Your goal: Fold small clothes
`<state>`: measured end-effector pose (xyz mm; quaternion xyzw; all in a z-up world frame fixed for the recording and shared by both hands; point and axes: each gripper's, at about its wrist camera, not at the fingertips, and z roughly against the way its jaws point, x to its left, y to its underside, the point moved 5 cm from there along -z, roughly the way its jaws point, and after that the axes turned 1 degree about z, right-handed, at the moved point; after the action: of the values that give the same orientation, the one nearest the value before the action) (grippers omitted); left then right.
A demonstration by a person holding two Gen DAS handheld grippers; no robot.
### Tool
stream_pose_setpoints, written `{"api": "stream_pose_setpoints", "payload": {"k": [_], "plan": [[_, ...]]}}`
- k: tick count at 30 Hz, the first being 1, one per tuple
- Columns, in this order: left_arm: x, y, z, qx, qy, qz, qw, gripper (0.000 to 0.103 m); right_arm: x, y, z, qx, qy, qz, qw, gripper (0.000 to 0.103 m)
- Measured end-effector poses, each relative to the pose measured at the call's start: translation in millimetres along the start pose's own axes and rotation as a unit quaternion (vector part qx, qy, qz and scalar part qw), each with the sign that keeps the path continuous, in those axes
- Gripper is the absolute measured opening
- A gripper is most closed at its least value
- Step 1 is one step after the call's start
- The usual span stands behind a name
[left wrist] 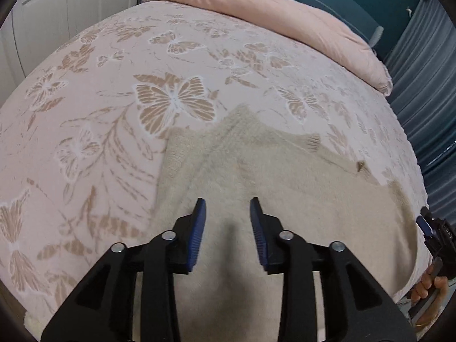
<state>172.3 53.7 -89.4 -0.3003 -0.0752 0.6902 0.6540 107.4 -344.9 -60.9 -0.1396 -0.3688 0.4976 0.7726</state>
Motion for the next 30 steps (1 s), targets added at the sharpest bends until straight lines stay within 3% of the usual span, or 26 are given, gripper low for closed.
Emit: {"api": "stream_pose_setpoints", "payload": {"k": [4,6,8,9,13,15,17,20,22,24,28,29,30], "plan": [[-59.2,18.7,-4.8,0.024,0.053,-0.023,0.9980,0.059,84.8,46.9,-34.7,0.081,-0.093,0.043,0.991,0.024],[-79.6,31.7,-19.2,0.039,0.041,-0.045,0.9974,0.060,119.8,76.2,-60.8,0.124,-0.110,0.078,0.983,0.016],[-80.3,42.4,-35.5,0.055,-0.001,-0.068,0.9961,0.060,125.9,96.7,-84.2,0.154,-0.087,0.098,0.979,0.007],[-73.4,46.4,-40.1,0.057,-0.023,-0.073,0.9954,0.060,115.8,96.7,-89.9,0.152,-0.072,0.094,0.981,0.000],[-37.8,51.0,-28.7,0.036,-0.021,-0.082,0.9957,0.060,22.5,59.7,-67.1,0.100,-0.042,-0.017,0.994,0.000],[-15.2,50.3,-22.7,0.023,-0.053,-0.084,0.9948,0.060,-37.9,40.4,-42.4,0.066,0.027,-0.059,0.996,0.000],[2.0,48.2,-19.1,0.023,-0.041,-0.064,0.9969,0.060,-82.6,28.4,-19.6,0.050,0.065,-0.099,0.992,0.000],[3.9,30.6,-6.5,0.000,-0.020,-0.016,0.9997,0.061,-98.1,7.3,8.4,0.020,0.066,-0.107,0.992,0.021],[-3.2,7.4,0.7,-0.033,-0.015,0.005,0.9993,0.068,-85.2,-7.4,8.4,0.014,0.068,-0.074,0.995,0.060],[-7.3,-16.9,-4.8,-0.044,-0.025,0.024,0.9984,0.092,-65.7,-16.3,-7.4,0.018,0.060,-0.038,0.997,0.064],[-1.2,-46.5,-49.8,0.000,-0.036,0.053,0.9979,0.092,-44.1,-14.3,-59.4,0.068,0.105,0.029,0.992,0.066],[2.9,-49.3,-58.1,0.003,-0.039,0.061,0.9974,0.086,-42.5,-12.1,-69.2,0.073,0.118,0.034,0.990,0.066],[5.9,-51.0,-65.4,0.009,-0.044,0.063,0.9970,0.066,-39.7,-10.2,-74.6,0.076,0.126,0.036,0.989,0.057]]}}
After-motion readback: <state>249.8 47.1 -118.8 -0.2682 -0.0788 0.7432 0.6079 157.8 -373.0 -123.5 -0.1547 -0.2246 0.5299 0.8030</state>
